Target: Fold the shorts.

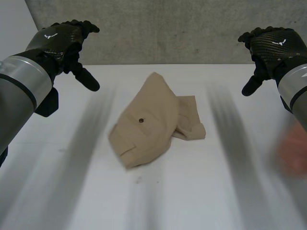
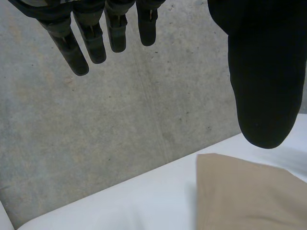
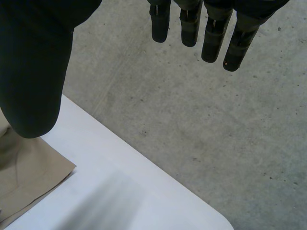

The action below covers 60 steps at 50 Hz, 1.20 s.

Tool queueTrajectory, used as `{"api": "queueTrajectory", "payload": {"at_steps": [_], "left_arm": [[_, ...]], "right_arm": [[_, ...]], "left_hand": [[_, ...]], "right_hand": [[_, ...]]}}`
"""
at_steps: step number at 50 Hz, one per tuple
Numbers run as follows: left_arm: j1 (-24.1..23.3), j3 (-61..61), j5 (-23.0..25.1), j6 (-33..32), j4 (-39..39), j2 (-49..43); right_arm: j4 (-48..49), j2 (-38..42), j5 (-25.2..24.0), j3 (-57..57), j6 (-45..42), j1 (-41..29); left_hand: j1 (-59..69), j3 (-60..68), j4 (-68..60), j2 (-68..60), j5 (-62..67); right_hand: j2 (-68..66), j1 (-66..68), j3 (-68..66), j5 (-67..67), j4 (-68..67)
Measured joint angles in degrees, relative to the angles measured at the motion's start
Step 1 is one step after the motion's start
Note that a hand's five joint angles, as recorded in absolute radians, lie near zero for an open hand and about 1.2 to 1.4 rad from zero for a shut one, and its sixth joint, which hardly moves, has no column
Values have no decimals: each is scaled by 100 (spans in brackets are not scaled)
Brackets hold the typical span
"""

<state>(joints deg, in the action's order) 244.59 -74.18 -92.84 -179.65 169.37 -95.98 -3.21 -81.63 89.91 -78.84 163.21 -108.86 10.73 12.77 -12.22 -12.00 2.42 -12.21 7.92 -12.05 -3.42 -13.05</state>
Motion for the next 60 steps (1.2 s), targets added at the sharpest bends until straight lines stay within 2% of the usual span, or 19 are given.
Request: {"api": "queueTrajectory", "payload": {"at_steps": [9, 17, 22, 32, 46, 48, 50, 51, 52, 56, 57, 58, 60], "left_arm": [[-6, -2, 2, -5, 0, -25], [-25, -23, 6, -77, 5, -181], [-42, -38, 0, -417, 7, -669], [-84, 215, -58, -997, 359, -1797], [-72, 717, 22, -1000, 694, -3405], [-71, 752, 45, -1003, 694, -3530], [-70, 793, 79, -1010, 691, -3695], [-70, 813, 88, -1013, 694, -3747], [-70, 852, 103, -1019, 695, -3843], [-67, 923, 94, -1022, 704, -3945], [-63, 964, 57, -1021, 718, -3959], [-54, 989, 0, -1022, 750, -3919], [-41, 1010, -89, -1025, 812, -3819]], "right_arm": [[-5, -2, -69, 0, -12, -4], [-30, 0, -317, -4, -93, -4], [-122, 24, -610, -78, -652, -14], [-194, 81, -702, -251, -1557, -253], [-130, 163, -691, -525, -1617, -227], [-104, 174, -692, -563, -1615, -222], [-64, 184, -694, -613, -1615, -221], [-50, 186, -694, -629, -1615, -222], [-15, 192, -693, -668, -1616, -222], [34, 197, -690, -716, -1616, -222], [60, 196, -688, -738, -1617, -222], [72, 196, -687, -749, -1617, -221], [84, 195, -686, -756, -1617, -220]], "left_hand": [[0, 0, 0, 0, 0], [0, 0, 0, 0, 0], [2, 0, 0, 0, 0], [19, 0, 0, 0, 0], [95, 20, -28, -34, 31], [543, 274, -326, -330, 329], [1491, 1097, -1171, -1233, 1146], [1491, 1097, -1171, -1233, 1146], [2421, 2102, -2171, -2241, 2035], [2916, 2862, -2835, -2948, 2611], [4379, 4619, -4711, -4696, 4267], [4789, 5257, -5434, -5333, 4844], [4987, 5342, -5543, -5425, 4954]], "right_hand": [[0, 0, 0, 0, 0], [0, 0, 0, 0, 0], [0, 0, 0, 0, 0], [0, 0, 0, 0, 0], [0, 0, 0, 0, 0], [0, 0, 0, 0, 0], [0, 0, 0, 0, 0], [0, 0, 0, 0, 0], [0, 0, 0, 0, 0], [0, 0, 0, 0, 0], [0, 0, 0, 0, 0], [0, 0, 0, 0, 0], [0, 0, 0, 0, 0]]}}
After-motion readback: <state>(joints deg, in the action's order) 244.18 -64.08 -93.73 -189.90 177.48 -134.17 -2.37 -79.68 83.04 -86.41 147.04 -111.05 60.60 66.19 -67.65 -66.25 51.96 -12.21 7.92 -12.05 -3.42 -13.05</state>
